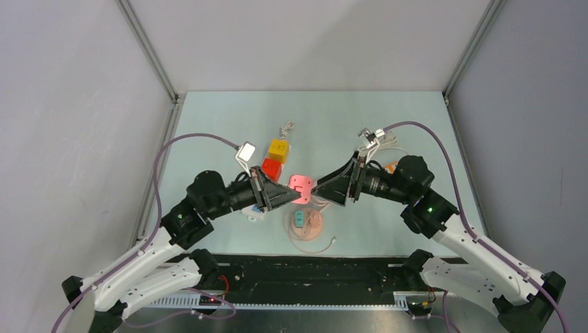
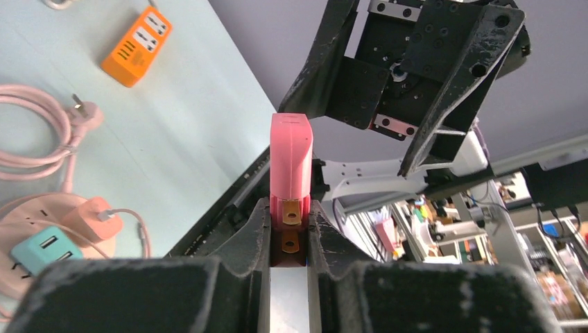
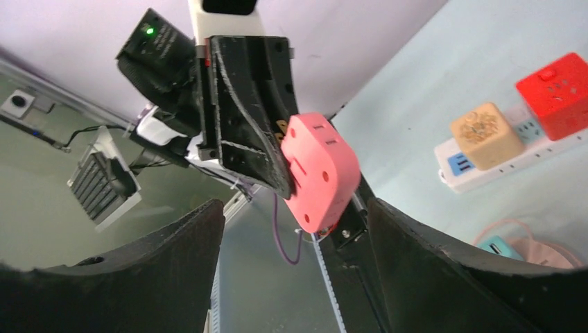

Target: Insert the plug

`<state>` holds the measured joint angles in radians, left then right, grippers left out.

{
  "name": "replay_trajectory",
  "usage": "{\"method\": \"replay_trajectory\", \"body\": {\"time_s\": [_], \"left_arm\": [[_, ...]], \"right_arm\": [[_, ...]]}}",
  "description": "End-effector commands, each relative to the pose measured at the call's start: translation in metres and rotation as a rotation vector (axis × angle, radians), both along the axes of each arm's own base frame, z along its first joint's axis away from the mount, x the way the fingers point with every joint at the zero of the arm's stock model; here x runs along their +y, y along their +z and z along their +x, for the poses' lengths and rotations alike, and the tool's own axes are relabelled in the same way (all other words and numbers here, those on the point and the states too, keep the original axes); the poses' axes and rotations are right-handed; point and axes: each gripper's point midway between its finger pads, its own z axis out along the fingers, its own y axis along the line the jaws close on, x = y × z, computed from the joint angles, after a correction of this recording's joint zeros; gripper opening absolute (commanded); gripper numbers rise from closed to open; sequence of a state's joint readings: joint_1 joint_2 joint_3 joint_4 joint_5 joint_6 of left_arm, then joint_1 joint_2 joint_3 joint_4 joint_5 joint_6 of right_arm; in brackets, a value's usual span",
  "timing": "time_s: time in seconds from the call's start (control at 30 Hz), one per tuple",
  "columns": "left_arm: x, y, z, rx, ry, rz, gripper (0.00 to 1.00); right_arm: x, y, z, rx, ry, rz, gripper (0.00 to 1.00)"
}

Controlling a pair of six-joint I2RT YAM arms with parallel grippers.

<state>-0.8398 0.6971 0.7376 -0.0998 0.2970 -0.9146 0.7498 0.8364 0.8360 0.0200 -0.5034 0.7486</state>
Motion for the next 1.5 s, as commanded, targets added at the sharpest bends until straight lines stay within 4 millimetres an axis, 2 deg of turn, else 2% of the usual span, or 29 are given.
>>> {"method": "replay_trajectory", "body": {"time_s": [0.0, 0.13, 0.3, 0.43, 0.57, 0.67, 0.73, 0.77, 0.8, 0.83, 0.87, 0.9, 0.93, 1.0, 1.07, 1.2, 1.47], "left_arm": [[-0.007, 0.024, -0.017, -0.055, -0.112, -0.03, 0.0], [-0.01, 0.034, -0.024, -0.088, -0.158, -0.062, 0.0], [-0.009, 0.046, -0.028, -0.115, -0.166, -0.096, 0.0], [-0.009, 0.062, -0.029, -0.139, -0.16, -0.149, 0.0], [-0.005, 0.074, -0.027, -0.144, -0.134, -0.193, 0.0], [-0.003, 0.083, -0.028, -0.15, -0.129, -0.217, 0.0], [-0.002, 0.085, -0.028, -0.144, -0.124, -0.223, 0.0], [-0.002, 0.085, -0.027, -0.141, -0.115, -0.227, 0.07], [-0.002, 0.085, -0.026, -0.138, -0.109, -0.228, 0.15], [-0.001, 0.085, -0.024, -0.137, -0.098, -0.23, 0.35], [0.0, 0.084, -0.024, -0.136, -0.092, -0.23, 0.43], [0.002, 0.083, -0.023, -0.137, -0.079, -0.232, 0.55], [0.003, 0.081, -0.021, -0.134, -0.065, -0.231, 0.63], [0.006, 0.082, -0.019, -0.137, -0.043, -0.239, 0.69], [0.01, 0.084, -0.018, -0.14, -0.029, -0.249, 0.71], [0.01, 0.086, -0.017, -0.137, -0.018, -0.253, 0.71], [0.005, 0.068, -0.003, -0.102, 0.012, -0.212, 0.71]], "right_arm": [[0.005, 0.03, -0.015, -0.094, 0.084, 0.109, 0.75], [0.01, 0.032, -0.017, -0.123, 0.093, 0.124, 0.68], [0.017, 0.034, -0.018, -0.135, 0.086, 0.148, 0.65], [0.024, 0.043, -0.02, -0.115, 0.097, 0.194, 0.61], [0.029, 0.049, -0.019, -0.089, 0.087, 0.231, 0.46], [0.03, 0.054, -0.019, -0.08, 0.066, 0.25, 0.38], [0.028, 0.058, -0.017, -0.074, 0.046, 0.265, 0.29], [0.028, 0.057, -0.017, -0.067, 0.037, 0.264, 0.2], [0.025, 0.059, -0.013, -0.058, 0.011, 0.27, 0.15], [0.024, 0.056, -0.011, -0.044, -0.003, 0.258, 0.05], [0.021, 0.057, -0.01, -0.038, -0.022, 0.262, 0.01], [0.02, 0.053, -0.008, -0.023, -0.032, 0.247, 0.0], [0.018, 0.053, -0.007, -0.011, -0.037, 0.247, 0.0], [0.014, 0.048, -0.006, 0.015, -0.033, 0.231, 0.0], [0.012, 0.046, -0.007, 0.043, -0.018, 0.225, 0.0], [0.01, 0.045, -0.007, 0.077, 0.0, 0.197, 0.0], [0.01, 0.044, -0.011, 0.136, 0.043, 0.163, 0.0]]}}
